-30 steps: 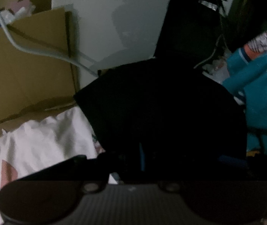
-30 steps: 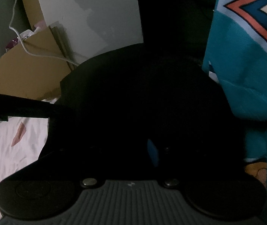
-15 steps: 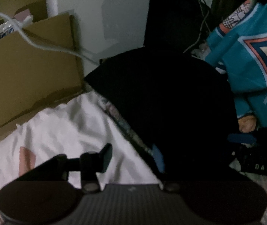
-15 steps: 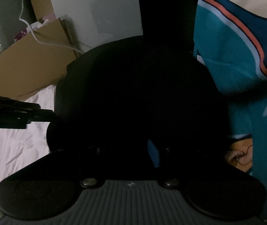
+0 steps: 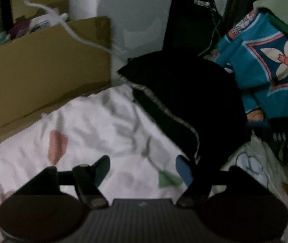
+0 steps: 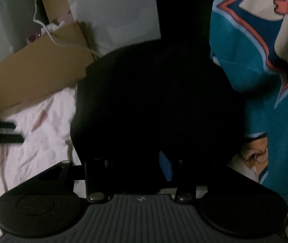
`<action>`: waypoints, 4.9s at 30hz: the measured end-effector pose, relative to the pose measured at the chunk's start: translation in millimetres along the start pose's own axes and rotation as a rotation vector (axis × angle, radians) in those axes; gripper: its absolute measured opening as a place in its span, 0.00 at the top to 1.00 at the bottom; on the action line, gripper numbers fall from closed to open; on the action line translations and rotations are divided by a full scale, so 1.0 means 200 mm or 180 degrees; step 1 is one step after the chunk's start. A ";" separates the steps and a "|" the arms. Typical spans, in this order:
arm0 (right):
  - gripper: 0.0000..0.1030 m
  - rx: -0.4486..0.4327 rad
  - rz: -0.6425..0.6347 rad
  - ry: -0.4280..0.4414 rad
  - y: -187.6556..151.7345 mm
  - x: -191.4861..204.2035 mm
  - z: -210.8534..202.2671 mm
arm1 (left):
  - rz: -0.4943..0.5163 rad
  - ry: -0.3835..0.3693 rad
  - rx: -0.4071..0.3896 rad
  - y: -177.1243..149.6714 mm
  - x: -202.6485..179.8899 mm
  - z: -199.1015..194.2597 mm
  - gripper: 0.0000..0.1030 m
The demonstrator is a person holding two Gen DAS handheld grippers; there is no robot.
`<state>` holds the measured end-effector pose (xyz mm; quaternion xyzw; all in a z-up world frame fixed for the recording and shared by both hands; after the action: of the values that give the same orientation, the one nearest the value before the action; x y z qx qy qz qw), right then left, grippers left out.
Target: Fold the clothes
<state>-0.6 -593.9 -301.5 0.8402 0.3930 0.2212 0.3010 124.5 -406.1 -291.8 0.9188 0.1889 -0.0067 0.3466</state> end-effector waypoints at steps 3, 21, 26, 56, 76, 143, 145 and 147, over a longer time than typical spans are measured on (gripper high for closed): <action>0.52 -0.0068 -0.0023 0.0014 0.06 0.05 0.01 | -0.0124 0.0053 -0.0078 -0.07 0.08 -0.13 0.28; 0.53 0.0014 -0.0312 -0.0269 0.10 0.30 0.25 | -0.1384 0.0586 -0.0443 -0.65 0.63 -0.75 0.18; 0.52 0.0065 -0.0404 -0.0413 0.06 0.31 0.28 | -0.1615 0.0708 -0.0349 -0.75 0.74 -0.74 0.18; 0.50 0.0188 0.0253 -0.0422 -0.13 0.21 0.12 | -0.1839 0.0605 -0.0162 -0.87 0.68 -0.66 0.19; 0.50 0.0678 0.0492 -0.0201 -0.05 0.33 -0.49 | -0.2070 0.0756 0.0016 -0.78 0.51 -1.13 0.15; 0.04 0.0544 0.0123 0.0183 -0.13 1.16 -1.86 | -0.1974 0.1347 0.0193 -0.61 -0.14 -2.13 0.12; 0.04 0.0586 0.0107 0.0179 -0.14 1.16 -1.84 | -0.2088 0.1333 0.0294 -0.65 -0.12 -2.11 0.12; 0.04 0.0629 0.0010 0.0166 -0.16 1.19 -1.83 | -0.2178 0.1293 0.0343 -0.67 -0.11 -2.10 0.13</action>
<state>-99.2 -267.9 -26.2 0.8604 0.4193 0.2036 0.2060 7.2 -52.3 -53.8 0.8024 0.5479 0.0502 0.2312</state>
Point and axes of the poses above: each gripper's, at about its wrist camera, not at the fingertips, and z roughly the way its jaws point, x to its left, y to its top, the point moved 7 cm from there along z, roughly the way its jaws point, and after that the axes turned 3 degrees about -y, right-handed, at the moved point
